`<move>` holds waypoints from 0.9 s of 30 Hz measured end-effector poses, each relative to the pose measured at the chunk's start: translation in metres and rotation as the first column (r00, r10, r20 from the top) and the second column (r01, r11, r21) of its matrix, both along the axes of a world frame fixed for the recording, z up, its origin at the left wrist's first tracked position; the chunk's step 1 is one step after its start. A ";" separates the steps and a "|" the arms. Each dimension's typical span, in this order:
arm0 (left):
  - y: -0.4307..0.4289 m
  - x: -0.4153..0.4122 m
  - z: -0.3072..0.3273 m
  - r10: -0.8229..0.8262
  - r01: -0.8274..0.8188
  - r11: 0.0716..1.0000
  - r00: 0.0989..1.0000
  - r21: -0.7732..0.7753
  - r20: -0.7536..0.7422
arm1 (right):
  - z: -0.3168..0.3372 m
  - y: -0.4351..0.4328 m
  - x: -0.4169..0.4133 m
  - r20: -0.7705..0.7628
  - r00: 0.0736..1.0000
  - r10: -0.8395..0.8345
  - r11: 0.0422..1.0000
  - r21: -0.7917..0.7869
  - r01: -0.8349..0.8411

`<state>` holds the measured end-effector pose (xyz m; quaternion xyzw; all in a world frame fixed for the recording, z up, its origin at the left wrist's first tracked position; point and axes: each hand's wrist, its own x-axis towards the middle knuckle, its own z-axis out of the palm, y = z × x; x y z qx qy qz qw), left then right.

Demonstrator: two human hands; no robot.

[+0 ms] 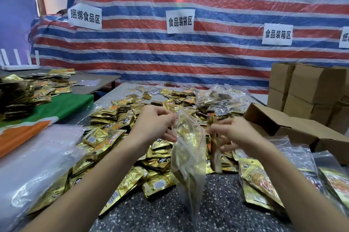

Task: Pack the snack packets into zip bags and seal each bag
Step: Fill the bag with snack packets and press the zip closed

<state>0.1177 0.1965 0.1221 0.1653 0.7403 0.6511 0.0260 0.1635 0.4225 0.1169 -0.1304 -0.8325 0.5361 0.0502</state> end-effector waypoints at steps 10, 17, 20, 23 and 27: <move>0.002 0.008 0.005 -0.053 0.052 0.997 0.998 0.051 0.021 | 0.066 -0.035 0.026 -0.771 0.625 0.126 0.721 -0.361 -0.591; -0.001 0.007 0.006 -0.039 0.034 0.992 0.998 0.121 0.041 | 0.052 -0.025 0.027 -0.396 0.808 0.437 0.897 0.252 -0.362; 0.002 0.008 0.007 -0.051 0.046 0.990 0.998 0.131 0.037 | 0.044 -0.024 0.022 -0.242 0.846 0.474 0.822 0.467 -0.327; 0.006 0.009 0.007 -0.062 0.058 0.989 0.998 0.134 0.029 | 0.043 -0.024 0.021 -0.087 0.892 0.444 0.741 0.595 -0.311; 0.011 0.011 0.009 -0.045 0.042 0.986 0.999 0.162 0.016 | 0.045 -0.024 0.030 0.025 0.915 0.404 0.771 0.529 -0.355</move>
